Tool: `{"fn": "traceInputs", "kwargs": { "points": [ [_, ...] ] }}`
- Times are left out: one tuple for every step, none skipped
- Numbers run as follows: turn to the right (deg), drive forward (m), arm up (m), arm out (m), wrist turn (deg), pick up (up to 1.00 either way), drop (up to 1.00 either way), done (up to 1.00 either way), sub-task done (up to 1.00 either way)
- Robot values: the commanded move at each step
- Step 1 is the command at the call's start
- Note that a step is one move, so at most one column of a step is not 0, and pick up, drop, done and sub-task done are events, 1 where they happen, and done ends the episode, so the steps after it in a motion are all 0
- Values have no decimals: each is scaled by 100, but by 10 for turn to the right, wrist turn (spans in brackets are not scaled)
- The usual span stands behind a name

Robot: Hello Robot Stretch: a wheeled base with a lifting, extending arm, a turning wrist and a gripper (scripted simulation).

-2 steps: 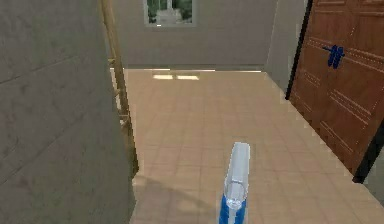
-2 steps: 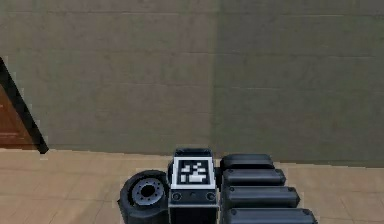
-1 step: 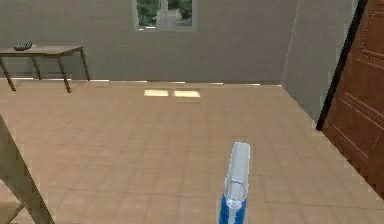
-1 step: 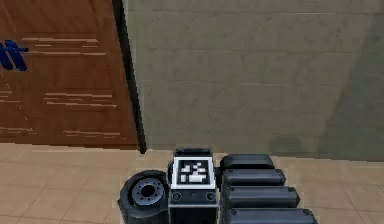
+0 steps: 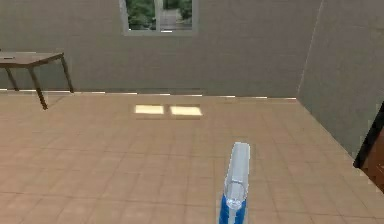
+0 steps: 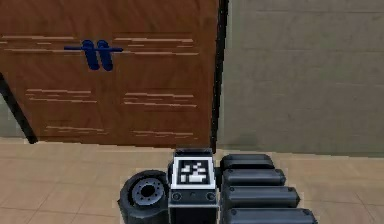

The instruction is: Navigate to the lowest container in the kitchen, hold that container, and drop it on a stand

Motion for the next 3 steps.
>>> {"fn": "traceInputs", "kwargs": {
  "points": [
    [-360,0,0,0,0,0,0,0,0],
    [0,40,0,0,0,0,0,0,0],
    [-450,0,0,0,0,0,0,0,0]
  ]
}}
